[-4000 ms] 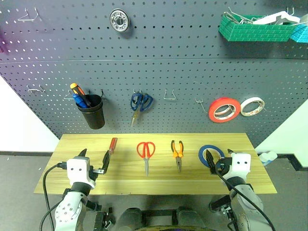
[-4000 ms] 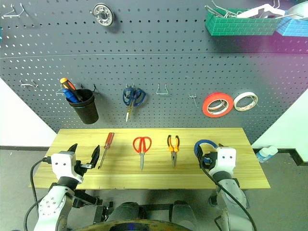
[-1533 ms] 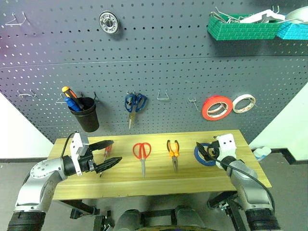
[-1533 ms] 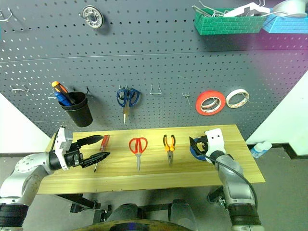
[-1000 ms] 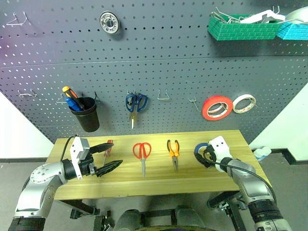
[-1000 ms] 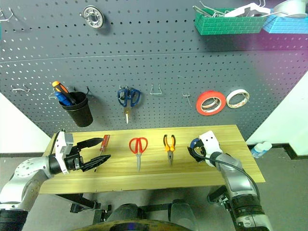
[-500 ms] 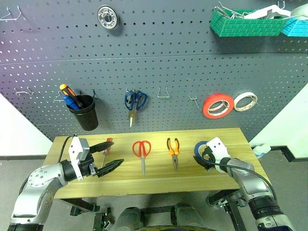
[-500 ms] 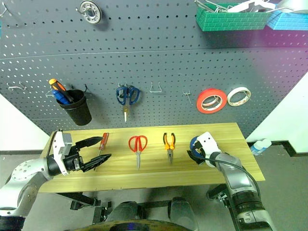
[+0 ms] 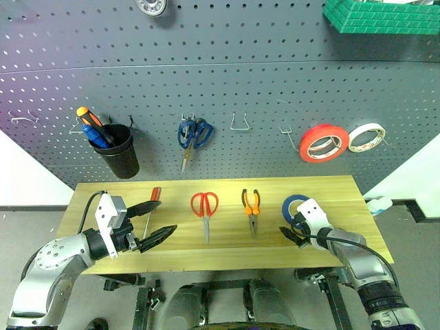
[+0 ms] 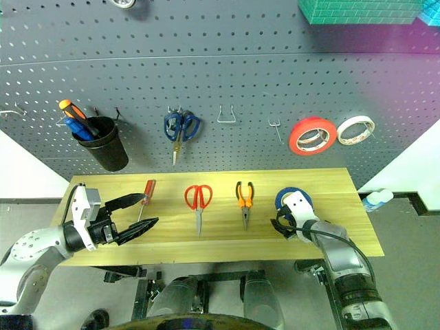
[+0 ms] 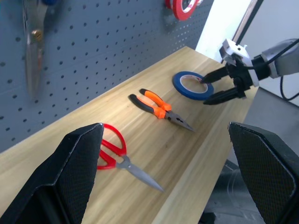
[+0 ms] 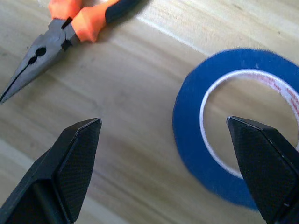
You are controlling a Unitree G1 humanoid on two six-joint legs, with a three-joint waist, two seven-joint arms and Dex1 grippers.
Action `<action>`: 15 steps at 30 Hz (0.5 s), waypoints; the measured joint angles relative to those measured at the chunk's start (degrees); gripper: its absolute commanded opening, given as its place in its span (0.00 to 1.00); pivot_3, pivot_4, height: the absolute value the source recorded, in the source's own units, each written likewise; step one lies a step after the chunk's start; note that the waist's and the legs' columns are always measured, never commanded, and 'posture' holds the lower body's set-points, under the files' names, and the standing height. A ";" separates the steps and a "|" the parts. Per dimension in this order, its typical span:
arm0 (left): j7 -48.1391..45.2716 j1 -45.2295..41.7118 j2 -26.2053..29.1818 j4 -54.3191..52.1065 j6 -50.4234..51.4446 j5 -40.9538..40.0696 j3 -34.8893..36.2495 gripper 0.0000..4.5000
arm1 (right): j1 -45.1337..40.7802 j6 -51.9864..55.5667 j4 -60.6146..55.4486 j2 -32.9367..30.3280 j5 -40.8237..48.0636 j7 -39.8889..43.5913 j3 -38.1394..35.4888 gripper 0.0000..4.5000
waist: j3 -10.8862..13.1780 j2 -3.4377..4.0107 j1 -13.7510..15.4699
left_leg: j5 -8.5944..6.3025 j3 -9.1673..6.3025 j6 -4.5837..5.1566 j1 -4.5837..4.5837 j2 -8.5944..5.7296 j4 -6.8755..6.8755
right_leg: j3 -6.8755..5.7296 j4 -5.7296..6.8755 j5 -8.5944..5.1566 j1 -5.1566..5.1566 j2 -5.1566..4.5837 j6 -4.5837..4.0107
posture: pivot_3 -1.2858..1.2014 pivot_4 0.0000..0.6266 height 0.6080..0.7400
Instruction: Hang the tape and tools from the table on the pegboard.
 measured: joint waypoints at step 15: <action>-0.53 1.70 1.06 -2.30 1.35 -3.76 2.54 0.99 | -6.45 4.05 10.28 0.21 -0.04 0.30 0.00 1.00 | 1.81 -0.07 -0.04 | 0.00 0.00 0.00 -0.07 -0.01 -0.04 | -0.05 -0.10 0.00 -0.03 -0.07 -0.01 | 0.52 0.29 0.97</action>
